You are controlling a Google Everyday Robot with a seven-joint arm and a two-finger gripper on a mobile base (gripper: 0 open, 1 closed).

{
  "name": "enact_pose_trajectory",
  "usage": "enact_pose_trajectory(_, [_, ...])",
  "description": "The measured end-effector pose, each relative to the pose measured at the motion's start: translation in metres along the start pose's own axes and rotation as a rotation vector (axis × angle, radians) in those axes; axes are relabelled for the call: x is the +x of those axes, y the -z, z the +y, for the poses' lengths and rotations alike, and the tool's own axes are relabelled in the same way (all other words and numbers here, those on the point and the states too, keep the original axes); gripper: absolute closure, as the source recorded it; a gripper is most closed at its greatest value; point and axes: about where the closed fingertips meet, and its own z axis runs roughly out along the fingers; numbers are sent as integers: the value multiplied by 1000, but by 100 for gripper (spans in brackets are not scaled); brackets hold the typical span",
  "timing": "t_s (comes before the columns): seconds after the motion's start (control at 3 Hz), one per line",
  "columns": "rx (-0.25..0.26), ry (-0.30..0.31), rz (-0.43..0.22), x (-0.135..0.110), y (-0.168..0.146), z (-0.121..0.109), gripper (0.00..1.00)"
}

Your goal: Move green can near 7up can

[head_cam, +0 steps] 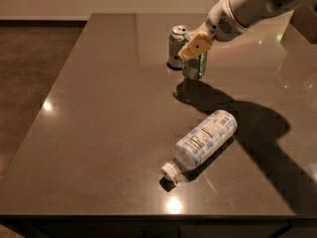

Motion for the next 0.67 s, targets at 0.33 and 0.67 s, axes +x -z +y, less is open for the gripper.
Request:
enact_pose_trajectory(0.33, [3,-55,-9,8,-10,-21,84])
enact_pose_trajectory(0.67, [-6,-84,-18,11,-21,-34,60])
